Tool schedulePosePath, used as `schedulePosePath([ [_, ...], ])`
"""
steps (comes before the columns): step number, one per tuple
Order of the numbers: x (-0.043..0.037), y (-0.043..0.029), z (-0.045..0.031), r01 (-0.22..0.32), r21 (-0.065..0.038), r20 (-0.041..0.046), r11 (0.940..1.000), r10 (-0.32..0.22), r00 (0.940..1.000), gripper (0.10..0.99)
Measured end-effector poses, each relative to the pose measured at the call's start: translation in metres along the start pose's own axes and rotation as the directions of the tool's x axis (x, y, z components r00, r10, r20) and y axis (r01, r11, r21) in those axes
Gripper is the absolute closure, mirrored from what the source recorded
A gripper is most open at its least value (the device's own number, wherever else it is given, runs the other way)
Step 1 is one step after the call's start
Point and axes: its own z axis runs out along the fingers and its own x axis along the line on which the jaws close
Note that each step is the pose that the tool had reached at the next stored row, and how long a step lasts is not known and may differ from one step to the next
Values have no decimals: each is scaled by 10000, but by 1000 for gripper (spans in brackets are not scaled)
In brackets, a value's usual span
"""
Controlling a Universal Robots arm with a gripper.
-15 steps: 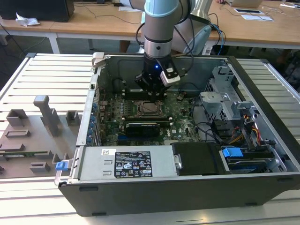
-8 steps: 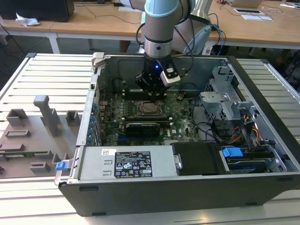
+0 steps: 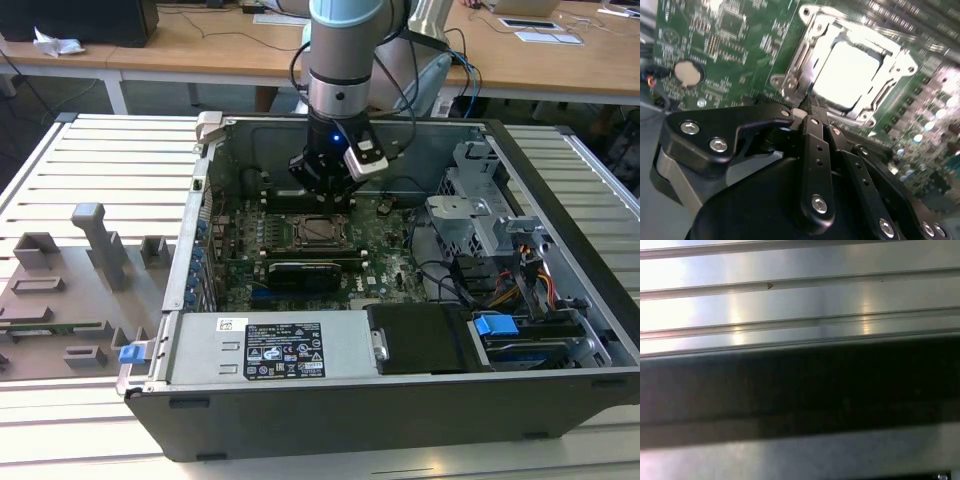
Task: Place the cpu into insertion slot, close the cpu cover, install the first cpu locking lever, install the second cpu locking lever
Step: 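Install the first cpu locking lever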
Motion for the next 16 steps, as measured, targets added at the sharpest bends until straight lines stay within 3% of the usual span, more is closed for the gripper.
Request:
schedulePosePath([
  [1,-3,-34,0,0,1,0,10000,0,10000,980],
  [5,-30,-372,4,0,2,-1,10000,0,10000,980],
  [6,-33,-407,5,0,0,0,10000,0,10000,980],
  [16,-39,-412,-265,-1,1,0,10000,1,10000,980],
])
